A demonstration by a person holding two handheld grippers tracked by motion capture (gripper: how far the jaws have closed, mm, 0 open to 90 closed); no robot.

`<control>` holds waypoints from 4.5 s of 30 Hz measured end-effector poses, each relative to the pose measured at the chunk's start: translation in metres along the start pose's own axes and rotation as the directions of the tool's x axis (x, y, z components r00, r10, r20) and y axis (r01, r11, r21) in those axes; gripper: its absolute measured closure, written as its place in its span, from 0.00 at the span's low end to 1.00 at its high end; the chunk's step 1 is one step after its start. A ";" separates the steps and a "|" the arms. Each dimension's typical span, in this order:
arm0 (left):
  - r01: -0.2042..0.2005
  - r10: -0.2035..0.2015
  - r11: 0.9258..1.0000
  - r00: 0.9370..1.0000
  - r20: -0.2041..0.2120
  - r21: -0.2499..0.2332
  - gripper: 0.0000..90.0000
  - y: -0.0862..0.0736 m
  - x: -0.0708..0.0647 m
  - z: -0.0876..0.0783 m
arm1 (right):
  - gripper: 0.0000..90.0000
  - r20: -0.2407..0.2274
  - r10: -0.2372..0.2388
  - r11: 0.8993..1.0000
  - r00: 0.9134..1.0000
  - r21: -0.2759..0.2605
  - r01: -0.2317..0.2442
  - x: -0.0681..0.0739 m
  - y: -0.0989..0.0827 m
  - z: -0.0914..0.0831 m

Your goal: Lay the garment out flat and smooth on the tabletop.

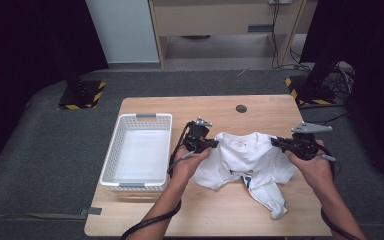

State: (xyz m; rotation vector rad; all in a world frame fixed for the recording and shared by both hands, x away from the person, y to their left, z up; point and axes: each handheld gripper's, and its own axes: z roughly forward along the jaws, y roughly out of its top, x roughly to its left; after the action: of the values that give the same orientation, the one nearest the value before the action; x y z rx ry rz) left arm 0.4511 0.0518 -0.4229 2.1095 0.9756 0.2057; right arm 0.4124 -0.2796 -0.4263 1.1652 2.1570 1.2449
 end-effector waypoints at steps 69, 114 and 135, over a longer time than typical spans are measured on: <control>-0.107 0.109 0.994 0.990 -0.095 0.020 0.59 -0.106 -0.049 0.060 | 0.51 0.060 -0.090 0.986 0.994 0.145 0.080 0.118 -0.133 0.011; -0.051 0.049 0.999 0.989 -0.142 -0.015 0.52 -0.099 -0.028 0.009 | 0.57 0.087 0.058 0.996 0.995 0.056 -0.063 0.040 -0.096 -0.025; -0.159 0.174 0.982 0.971 -0.163 0.103 0.94 -0.094 -0.036 0.042 | 0.96 0.107 -0.057 0.974 0.993 0.224 0.032 0.020 -0.083 0.055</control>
State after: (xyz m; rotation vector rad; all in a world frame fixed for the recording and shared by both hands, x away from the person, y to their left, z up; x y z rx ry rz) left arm 0.3902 0.0391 -0.5127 2.2876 0.9199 0.4418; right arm 0.3989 -0.2567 -0.5239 1.2352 2.2672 0.9131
